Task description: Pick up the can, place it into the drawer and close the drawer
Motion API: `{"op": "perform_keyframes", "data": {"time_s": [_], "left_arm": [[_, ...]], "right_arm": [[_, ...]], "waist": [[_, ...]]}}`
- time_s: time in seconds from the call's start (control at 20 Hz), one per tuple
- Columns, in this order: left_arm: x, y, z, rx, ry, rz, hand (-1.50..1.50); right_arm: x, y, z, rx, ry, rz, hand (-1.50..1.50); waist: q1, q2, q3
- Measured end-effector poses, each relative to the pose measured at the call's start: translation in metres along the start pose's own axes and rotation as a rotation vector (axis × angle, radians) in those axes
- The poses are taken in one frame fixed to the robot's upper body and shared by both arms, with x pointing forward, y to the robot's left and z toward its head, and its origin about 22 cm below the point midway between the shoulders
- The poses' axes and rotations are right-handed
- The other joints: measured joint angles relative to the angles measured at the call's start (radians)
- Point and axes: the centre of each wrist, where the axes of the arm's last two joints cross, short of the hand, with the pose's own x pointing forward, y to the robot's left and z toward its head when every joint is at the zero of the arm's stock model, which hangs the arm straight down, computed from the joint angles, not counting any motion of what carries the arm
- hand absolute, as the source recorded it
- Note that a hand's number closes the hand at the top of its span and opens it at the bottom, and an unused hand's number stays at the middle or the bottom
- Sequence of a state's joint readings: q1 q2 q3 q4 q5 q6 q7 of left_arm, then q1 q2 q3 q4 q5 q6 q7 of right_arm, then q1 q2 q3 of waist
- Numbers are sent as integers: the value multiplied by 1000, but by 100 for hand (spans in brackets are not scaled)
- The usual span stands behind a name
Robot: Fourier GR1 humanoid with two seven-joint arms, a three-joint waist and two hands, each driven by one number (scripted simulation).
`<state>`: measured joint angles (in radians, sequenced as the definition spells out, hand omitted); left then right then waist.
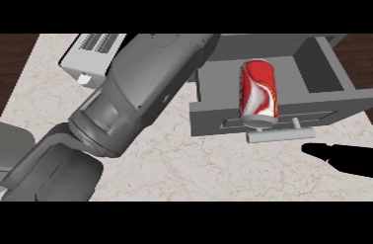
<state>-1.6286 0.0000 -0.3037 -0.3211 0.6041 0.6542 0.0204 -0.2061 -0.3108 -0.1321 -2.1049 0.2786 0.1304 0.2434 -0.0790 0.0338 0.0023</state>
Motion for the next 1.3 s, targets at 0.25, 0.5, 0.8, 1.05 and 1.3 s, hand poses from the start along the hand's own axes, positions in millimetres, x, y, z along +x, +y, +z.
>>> {"op": "perform_keyframes", "data": {"time_s": [0.25,0.5,0.8,1.05,1.3], "left_arm": [[4,-1,-1,5,-11,9,-150],[1,1,-2,10,-20,-16,-150],[2,5,-5,-8,-16,-13,-150],[0,18,-10,-3,-9,2,-150],[8,33,-17,16,-10,-5,-150]], "right_arm": [[-11,23,-15,42,-25,154,-150],[-31,54,-30,94,-23,281,-150],[-54,93,-50,145,-16,434,-150],[-85,125,-62,162,-21,514,-150],[-105,151,-77,143,-18,559,-150]], "waist": [[22,-4,0],[45,-10,0],[71,-17,-1],[89,-20,-1],[99,-23,-1]]}}
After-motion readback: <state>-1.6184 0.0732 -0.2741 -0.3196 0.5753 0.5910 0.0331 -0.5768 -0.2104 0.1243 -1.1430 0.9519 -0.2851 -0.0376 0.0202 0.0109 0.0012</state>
